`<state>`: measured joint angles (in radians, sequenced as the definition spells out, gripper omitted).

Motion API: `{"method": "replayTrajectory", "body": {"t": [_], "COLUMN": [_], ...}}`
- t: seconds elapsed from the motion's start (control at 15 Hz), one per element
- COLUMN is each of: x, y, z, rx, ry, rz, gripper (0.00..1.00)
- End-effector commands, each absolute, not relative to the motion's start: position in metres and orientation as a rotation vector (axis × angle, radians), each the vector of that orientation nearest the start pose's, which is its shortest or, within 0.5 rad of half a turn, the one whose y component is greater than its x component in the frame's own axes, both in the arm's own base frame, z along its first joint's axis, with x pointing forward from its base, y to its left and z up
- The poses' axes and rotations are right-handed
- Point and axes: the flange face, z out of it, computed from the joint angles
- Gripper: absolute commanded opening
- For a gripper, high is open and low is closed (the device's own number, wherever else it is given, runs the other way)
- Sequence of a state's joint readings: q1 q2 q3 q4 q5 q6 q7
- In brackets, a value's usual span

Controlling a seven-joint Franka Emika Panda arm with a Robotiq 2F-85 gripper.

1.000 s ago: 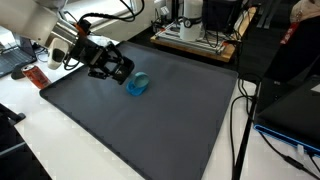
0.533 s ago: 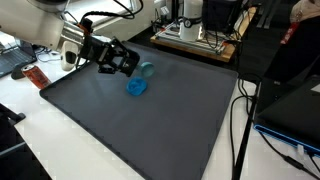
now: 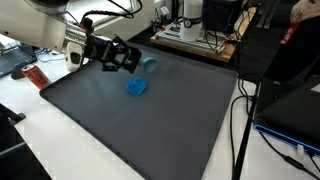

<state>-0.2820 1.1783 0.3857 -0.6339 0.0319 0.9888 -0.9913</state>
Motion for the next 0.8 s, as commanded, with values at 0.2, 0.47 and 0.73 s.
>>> {"method": "replayTrajectory", "body": {"t": [0.2, 0.47, 0.73], "x": [0.706, 0.712, 0.725], "y": [-0.063, -0.067, -0.070], "z": [0.275, 0.302, 0.335], "rx": [-2.102, -2.175, -2.328], "ry": [-1.145, -1.074, -0.945], "rz": [0.539, 0.480, 0.378], "gripper": [0.23, 0.23, 0.23]}}
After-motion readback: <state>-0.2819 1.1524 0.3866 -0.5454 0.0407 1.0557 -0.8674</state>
